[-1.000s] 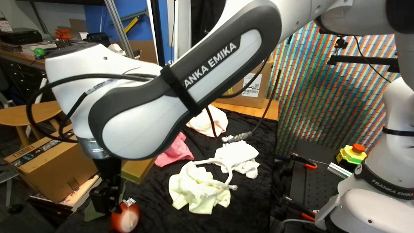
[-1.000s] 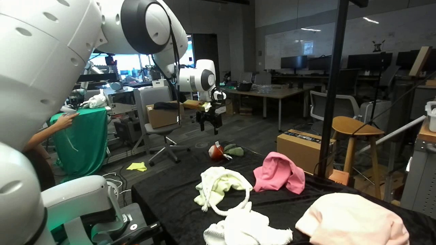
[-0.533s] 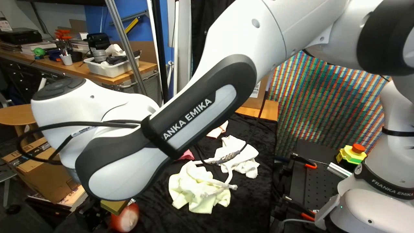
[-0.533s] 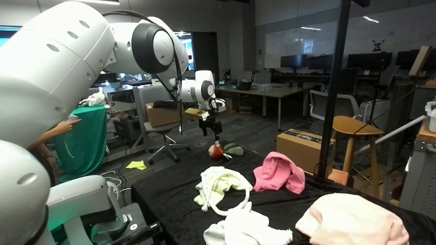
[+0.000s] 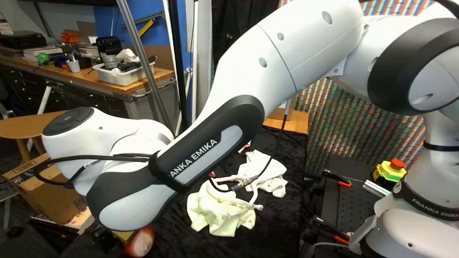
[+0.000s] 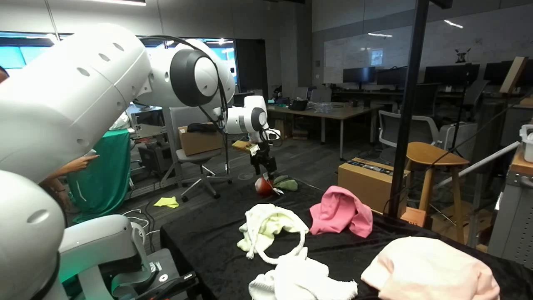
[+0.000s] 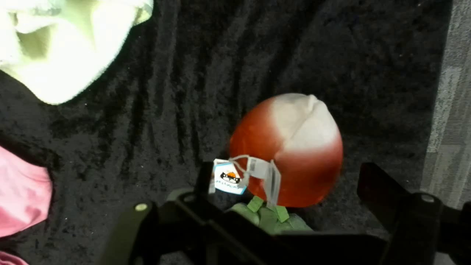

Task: Put all the objects on the table grouped together.

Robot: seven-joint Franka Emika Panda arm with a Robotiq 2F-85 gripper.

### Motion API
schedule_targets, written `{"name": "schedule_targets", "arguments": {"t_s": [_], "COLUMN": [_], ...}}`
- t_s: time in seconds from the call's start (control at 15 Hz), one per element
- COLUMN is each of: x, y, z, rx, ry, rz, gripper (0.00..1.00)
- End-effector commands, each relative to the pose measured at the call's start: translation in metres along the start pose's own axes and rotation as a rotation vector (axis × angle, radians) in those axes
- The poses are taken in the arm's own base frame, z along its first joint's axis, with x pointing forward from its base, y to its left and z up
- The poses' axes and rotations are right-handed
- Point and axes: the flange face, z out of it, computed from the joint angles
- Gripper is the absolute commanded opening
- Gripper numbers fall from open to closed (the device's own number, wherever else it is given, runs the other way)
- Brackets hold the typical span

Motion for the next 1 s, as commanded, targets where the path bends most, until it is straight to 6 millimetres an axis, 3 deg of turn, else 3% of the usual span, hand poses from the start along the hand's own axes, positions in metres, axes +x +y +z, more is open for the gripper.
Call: {"name": "schedule_targets", "arguments": {"t_s": [0.0, 0.53, 0.6, 0.67, 0.93], "x": [0.012, 0.014, 0.014, 0.015, 0.018], "y": [0.0, -0.003, -0.002, -0.002, -0.001], "z": [0.012, 0.031, 0.031, 0.032, 0.028], "rx": [-0.017, 0.015, 0.018, 0.019, 0.032], "ry": [-0.014, -0.047, -0.048, -0.049, -0.058], "rz": [0.047, 0.086, 0.089, 0.09, 0.105], "gripper": [1.0, 1.0, 0.75, 0.74, 0.42]}}
